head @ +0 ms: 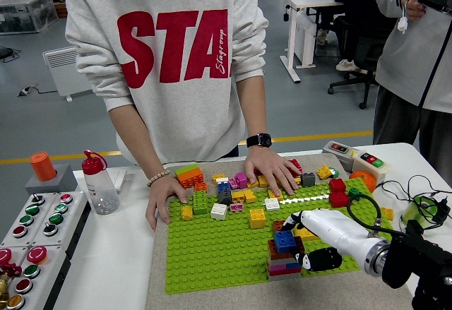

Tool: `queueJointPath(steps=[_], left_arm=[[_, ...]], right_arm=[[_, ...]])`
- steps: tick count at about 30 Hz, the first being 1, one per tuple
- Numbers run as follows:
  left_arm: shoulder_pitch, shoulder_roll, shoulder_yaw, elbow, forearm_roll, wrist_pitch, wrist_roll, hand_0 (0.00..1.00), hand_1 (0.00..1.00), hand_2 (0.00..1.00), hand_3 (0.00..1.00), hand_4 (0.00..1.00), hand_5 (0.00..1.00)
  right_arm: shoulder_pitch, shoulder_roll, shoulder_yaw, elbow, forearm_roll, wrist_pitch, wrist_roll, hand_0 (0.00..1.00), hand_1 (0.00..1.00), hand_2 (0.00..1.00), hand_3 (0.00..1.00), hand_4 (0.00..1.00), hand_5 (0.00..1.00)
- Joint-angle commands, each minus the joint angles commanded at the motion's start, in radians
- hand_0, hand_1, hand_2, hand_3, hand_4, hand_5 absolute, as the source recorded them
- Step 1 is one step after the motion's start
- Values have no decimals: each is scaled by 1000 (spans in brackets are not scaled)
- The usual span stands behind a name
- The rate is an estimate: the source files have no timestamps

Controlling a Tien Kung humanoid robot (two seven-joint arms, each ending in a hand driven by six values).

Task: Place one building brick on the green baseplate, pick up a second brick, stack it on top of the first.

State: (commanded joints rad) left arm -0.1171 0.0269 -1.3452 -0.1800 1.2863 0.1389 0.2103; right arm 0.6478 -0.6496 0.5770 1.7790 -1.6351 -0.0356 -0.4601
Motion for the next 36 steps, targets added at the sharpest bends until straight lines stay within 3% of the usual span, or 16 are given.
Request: queueJointPath(steps=[21, 36], left_arm=[[-2, 1, 4, 0, -1, 1, -1, 664, 685, 699, 575, 298, 998], [-2, 1, 5, 0, -1, 1, -1, 664, 684, 699, 575, 300, 998]], right_arm=[[-1, 13, 3, 0, 4, 4, 2, 891, 761, 761, 582, 483, 185], [-10, 2, 13, 0, -1, 5, 1, 891, 762, 765, 582, 487, 186]])
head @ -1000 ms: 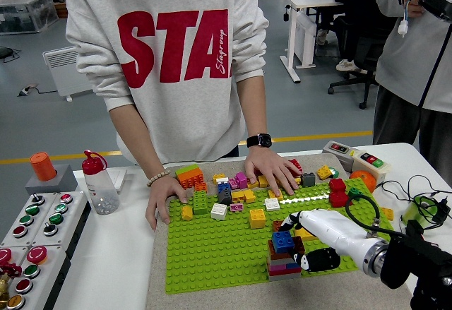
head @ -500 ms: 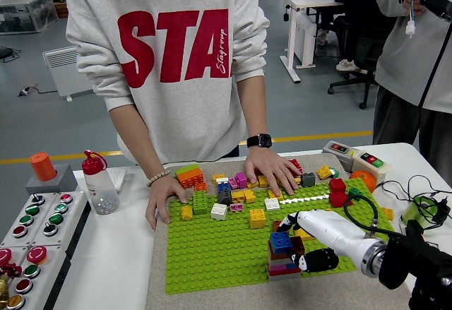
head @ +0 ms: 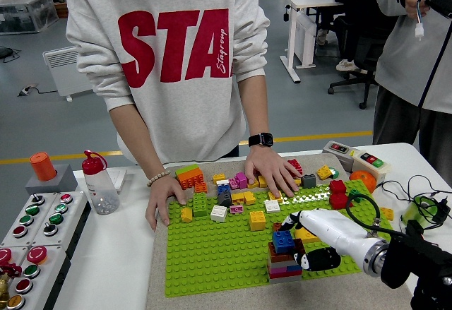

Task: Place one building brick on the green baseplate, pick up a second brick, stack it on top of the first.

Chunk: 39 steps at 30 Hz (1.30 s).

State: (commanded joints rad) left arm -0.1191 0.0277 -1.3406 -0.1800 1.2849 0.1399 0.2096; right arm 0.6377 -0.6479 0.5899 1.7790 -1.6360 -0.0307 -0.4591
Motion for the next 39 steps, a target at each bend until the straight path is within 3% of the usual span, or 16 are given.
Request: queueJointPath(steps=[13, 39], left_arm=[[3, -1, -3, 0, 5, 0, 3, 663, 684, 698, 575, 299, 998], [3, -1, -2, 0, 2, -1, 2, 664, 684, 699, 575, 298, 998]], right_arm=[[-19, -23, 3, 0, 1, 0, 0, 892, 763, 766, 581, 490, 188], [-9, -4, -3, 0, 1, 2, 0, 892, 763, 766, 580, 492, 190]])
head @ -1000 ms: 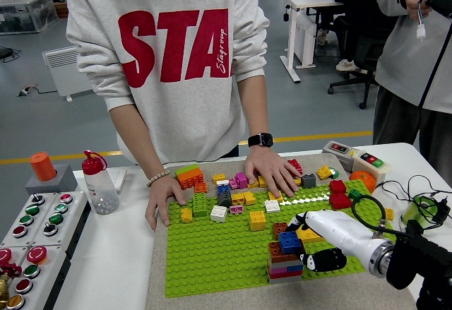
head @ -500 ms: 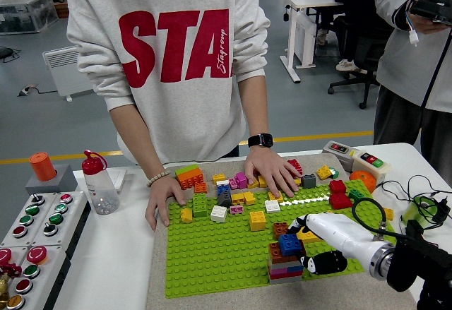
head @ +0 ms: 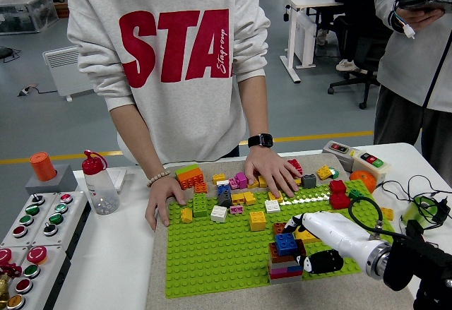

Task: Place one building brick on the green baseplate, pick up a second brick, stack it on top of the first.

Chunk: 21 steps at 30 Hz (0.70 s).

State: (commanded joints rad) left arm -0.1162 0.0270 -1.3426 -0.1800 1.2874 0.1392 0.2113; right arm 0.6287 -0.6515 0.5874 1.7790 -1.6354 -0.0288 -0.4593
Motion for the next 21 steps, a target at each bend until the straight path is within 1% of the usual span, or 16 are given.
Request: queueJointPath(steps=[21], left_arm=[[-2, 0, 1, 0, -1, 0, 0, 664, 684, 699, 574, 298, 998]], right_arm=[[-4, -6, 3, 0, 2, 3, -1, 892, 763, 766, 580, 492, 190]])
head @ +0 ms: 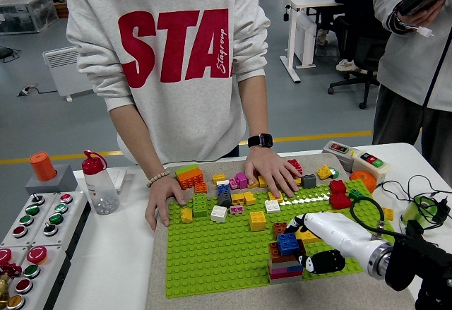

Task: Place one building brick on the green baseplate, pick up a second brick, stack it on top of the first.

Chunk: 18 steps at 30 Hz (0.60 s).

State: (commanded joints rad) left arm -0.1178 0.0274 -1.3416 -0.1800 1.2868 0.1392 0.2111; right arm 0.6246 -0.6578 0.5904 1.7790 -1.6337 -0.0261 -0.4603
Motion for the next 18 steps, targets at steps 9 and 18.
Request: queueJointPath(steps=[9, 18], left_arm=[[0, 0, 1, 0, -1, 0, -1, 663, 684, 699, 574, 299, 998], [-1, 0, 0, 0, 1, 0, 0, 664, 684, 699, 574, 300, 998]], right_arm=[[0, 3, -3, 0, 3, 2, 0, 893, 763, 766, 580, 493, 188], [-3, 6, 4, 0, 2, 12, 4, 895, 767, 791, 636, 499, 184]])
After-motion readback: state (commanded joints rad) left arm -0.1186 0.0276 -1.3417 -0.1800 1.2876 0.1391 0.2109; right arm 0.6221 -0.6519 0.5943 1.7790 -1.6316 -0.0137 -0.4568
